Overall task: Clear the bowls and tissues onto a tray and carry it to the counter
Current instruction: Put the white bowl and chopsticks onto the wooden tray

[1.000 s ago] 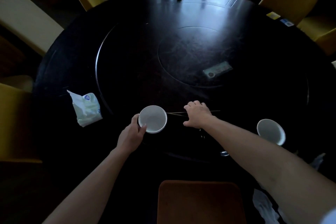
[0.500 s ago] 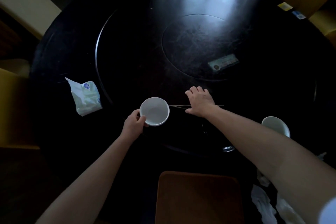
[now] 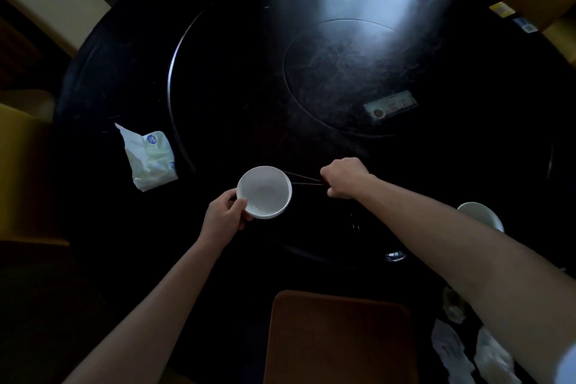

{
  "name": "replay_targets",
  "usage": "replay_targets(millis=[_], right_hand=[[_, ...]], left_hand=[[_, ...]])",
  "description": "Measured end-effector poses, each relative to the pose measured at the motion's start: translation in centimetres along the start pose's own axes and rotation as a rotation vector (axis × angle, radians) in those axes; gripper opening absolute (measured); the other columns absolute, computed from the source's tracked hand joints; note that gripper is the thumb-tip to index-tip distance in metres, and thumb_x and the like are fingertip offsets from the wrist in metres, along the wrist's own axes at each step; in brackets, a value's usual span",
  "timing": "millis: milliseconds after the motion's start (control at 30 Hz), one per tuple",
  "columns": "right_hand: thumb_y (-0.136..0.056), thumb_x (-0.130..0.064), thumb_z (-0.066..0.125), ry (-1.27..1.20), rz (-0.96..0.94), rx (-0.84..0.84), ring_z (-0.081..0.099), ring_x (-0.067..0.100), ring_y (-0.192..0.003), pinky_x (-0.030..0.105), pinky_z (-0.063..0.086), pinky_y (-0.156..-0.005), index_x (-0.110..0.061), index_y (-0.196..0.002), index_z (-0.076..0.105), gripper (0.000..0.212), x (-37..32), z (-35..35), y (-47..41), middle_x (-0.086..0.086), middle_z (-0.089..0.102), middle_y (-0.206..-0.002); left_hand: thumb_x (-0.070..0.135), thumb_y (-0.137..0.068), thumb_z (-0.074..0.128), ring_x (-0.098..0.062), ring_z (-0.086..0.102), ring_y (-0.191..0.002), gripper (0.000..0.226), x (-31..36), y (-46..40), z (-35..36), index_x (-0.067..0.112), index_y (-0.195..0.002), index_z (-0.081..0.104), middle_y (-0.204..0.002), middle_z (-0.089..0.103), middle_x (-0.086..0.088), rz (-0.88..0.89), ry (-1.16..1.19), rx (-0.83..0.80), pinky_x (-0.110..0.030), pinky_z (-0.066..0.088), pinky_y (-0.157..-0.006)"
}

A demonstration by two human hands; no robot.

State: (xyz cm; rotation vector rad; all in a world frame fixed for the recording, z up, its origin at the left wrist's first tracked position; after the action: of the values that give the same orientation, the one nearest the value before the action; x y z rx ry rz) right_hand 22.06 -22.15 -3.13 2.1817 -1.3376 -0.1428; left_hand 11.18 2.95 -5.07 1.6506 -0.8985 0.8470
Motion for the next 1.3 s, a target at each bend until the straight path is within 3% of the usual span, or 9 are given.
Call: replay_targets(millis=[267, 400, 533, 667, 767, 867, 1000, 1133, 1300], right_hand=[[-0.089, -0.039, 0.054, 0.020, -0.073, 0.138, 0.069, 0.028, -0.090, 0.035, 0.048, -0.072, -0.021, -0.111, 0.058, 0.029, 0.5, -1.0, 1.1, 0.003, 0.071, -0.089], [-0.090, -0.040, 0.051, -0.011, -0.065, 0.315, 0.072, 0.032, -0.090, 0.035, 0.040, -0.067, -0.021, -0.114, 0.056, 0.031, 1.9, -4.8, 2.8, 0.009, 0.075, -0.092], [-0.089, -0.031, 0.054, -0.221, -0.025, 0.641, 0.071, 0.042, -0.072, 0.039, 0.048, -0.066, -0.010, -0.112, 0.054, 0.031, 2.8, -10.1, 7.3, 0.016, 0.074, -0.077], [-0.085, -0.025, 0.060, -0.502, -0.014, 0.769, 0.065, 0.034, -0.057, 0.030, 0.039, -0.059, -0.012, -0.094, 0.055, 0.017, 2.0, -12.2, 12.6, 0.001, 0.059, -0.056], [-0.081, -0.024, 0.059, -0.680, -0.016, 0.754, 0.056, 0.017, -0.046, 0.025, 0.041, -0.055, -0.016, -0.086, 0.056, 0.010, 0.9, -11.1, 16.6, -0.005, 0.051, -0.051], [-0.080, -0.032, 0.053, -0.740, -0.018, 0.650, 0.047, 0.001, -0.044, 0.023, 0.044, -0.053, -0.020, -0.091, 0.063, 0.019, 0.1, -7.8, 19.6, -0.011, 0.048, -0.050], [-0.091, -0.036, 0.047, -0.696, -0.065, 0.455, 0.059, 0.008, -0.051, 0.028, 0.050, -0.055, -0.024, -0.088, 0.063, 0.020, -1.0, -3.4, 22.3, -0.005, 0.063, -0.061], [-0.101, -0.026, 0.051, -0.681, -0.092, 0.382, 0.055, 0.007, -0.050, 0.023, 0.043, -0.052, -0.021, -0.094, 0.059, 0.011, -1.2, -0.3, 25.1, -0.006, 0.059, -0.061], [-0.103, -0.028, 0.051, -0.622, -0.110, 0.342, 0.054, 0.007, -0.049, 0.018, 0.035, -0.051, -0.019, -0.103, 0.056, 0.011, -0.7, 3.1, 27.6, -0.008, 0.052, -0.061]], left_hand=[[0.006, -0.099, 0.052, -0.011, 0.047, -0.041, 0.022, 0.3, 2.8, -1.6, 0.005, -0.116, 0.066, -0.068, 0.066, -0.019, 0.016, 0.102, 0.034, -0.020, 0.036, -0.038], [0.007, -0.099, 0.053, -0.012, 0.049, -0.042, 0.022, 0.5, 3.9, -2.2, 0.007, -0.118, 0.065, -0.070, 0.067, -0.018, 0.052, 0.117, 0.050, -0.022, 0.037, -0.039], [0.007, -0.100, 0.051, -0.012, 0.051, -0.044, 0.025, 0.8, 5.1, -2.4, 0.009, -0.122, 0.064, -0.074, 0.067, -0.023, 0.080, 0.130, 0.048, -0.021, 0.039, -0.040], [0.004, -0.100, 0.050, -0.010, 0.050, -0.043, 0.025, 1.1, 6.8, -2.5, 0.007, -0.122, 0.063, -0.075, 0.066, -0.024, 0.092, 0.134, 0.063, -0.021, 0.038, -0.040], [0.003, -0.099, 0.051, -0.010, 0.051, -0.043, 0.026, 0.5, 8.2, -2.7, 0.008, -0.123, 0.062, -0.075, 0.065, -0.023, 0.094, 0.114, 0.078, -0.021, 0.039, -0.040], [0.002, -0.099, 0.052, -0.010, 0.052, -0.044, 0.026, -0.7, 10.0, -2.2, 0.009, -0.122, 0.062, -0.068, 0.063, -0.012, 0.093, 0.092, 0.086, -0.022, 0.040, -0.040], [0.004, -0.101, 0.052, -0.011, 0.055, -0.047, 0.026, -3.1, 13.3, -0.8, 0.008, -0.125, 0.062, -0.070, 0.063, -0.009, 0.072, 0.041, 0.056, -0.022, 0.043, -0.043], [0.004, -0.101, 0.051, -0.012, 0.056, -0.047, 0.026, -5.5, 17.2, 0.9, 0.007, -0.126, 0.060, -0.072, 0.063, -0.013, 0.036, 0.013, 0.064, -0.023, 0.043, -0.044], [0.006, -0.104, 0.047, -0.015, 0.060, -0.054, 0.024, -8.6, 21.8, 3.5, 0.007, -0.125, 0.060, -0.075, 0.062, -0.012, -0.025, -0.008, 0.098, -0.020, 0.045, -0.045]])
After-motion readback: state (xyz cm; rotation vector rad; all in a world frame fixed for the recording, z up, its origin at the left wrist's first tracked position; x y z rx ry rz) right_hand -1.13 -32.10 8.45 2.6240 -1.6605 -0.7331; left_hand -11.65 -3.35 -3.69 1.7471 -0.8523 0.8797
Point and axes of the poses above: each hand's wrist, its own y-axis away from the middle knuckle, its own z-axis out of the palm, x = y × z, the point moved 9 cm from there along -y, towards the middle knuckle
